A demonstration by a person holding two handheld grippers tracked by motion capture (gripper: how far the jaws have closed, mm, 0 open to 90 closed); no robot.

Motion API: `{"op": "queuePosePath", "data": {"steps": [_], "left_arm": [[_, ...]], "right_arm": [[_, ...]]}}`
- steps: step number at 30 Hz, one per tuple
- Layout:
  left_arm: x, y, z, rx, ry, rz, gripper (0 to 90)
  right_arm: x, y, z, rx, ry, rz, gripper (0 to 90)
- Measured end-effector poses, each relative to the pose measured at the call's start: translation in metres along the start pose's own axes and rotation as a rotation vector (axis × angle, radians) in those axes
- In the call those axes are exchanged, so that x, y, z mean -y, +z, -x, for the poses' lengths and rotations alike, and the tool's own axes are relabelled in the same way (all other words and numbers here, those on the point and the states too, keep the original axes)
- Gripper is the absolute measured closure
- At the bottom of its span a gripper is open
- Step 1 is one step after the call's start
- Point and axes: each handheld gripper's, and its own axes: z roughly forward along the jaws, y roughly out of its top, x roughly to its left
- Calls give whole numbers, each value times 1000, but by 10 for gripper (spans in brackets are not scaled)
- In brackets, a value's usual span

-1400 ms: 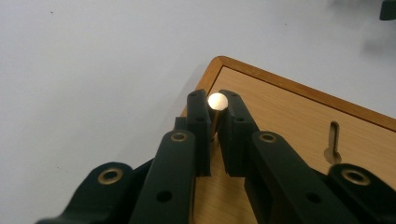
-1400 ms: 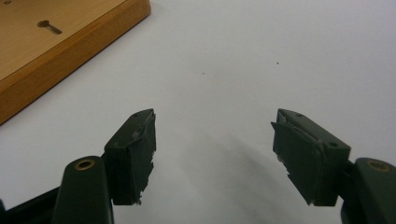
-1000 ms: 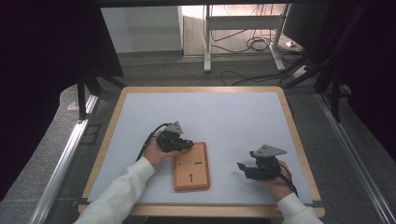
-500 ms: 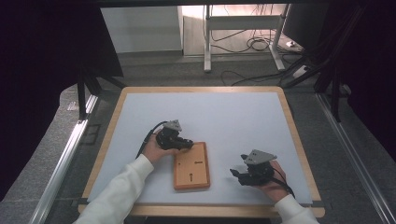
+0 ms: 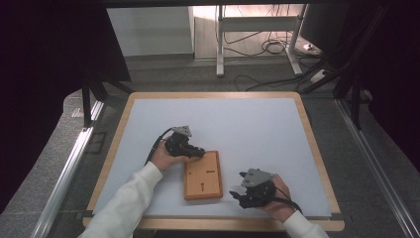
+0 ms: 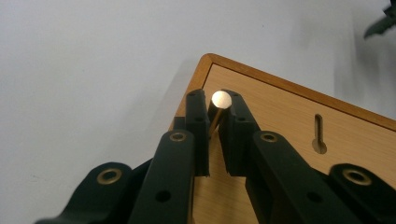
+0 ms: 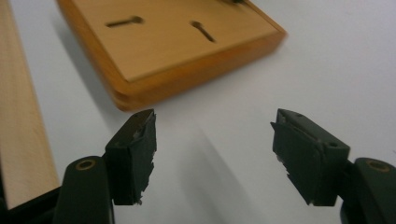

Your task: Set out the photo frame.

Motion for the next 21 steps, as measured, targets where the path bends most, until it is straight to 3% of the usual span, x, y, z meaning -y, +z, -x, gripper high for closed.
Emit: {"op": "queuePosePath", "data": {"steps": [4,5,7,9,14,21], "left_arm": [[0,0,-1,4,-1,-2,831],[0,0,-1,8,-5,1,831],[0,0,-2,11,-8,3,831],[0,0,-3,17,-14,1,831],[-1,0,-4,24,-19,1,830],[-1,0,-5,31,-22,0,828]], "right_arm": [[-8,6,-13,-16,-34,-1,266],[-16,12,-25,-37,-76,-5,250],[-17,13,-28,-36,-88,-8,246],[-25,22,-39,-10,-138,-33,233],[-29,31,-44,11,-157,-44,225],[-38,45,-53,47,-227,-67,222]]}}
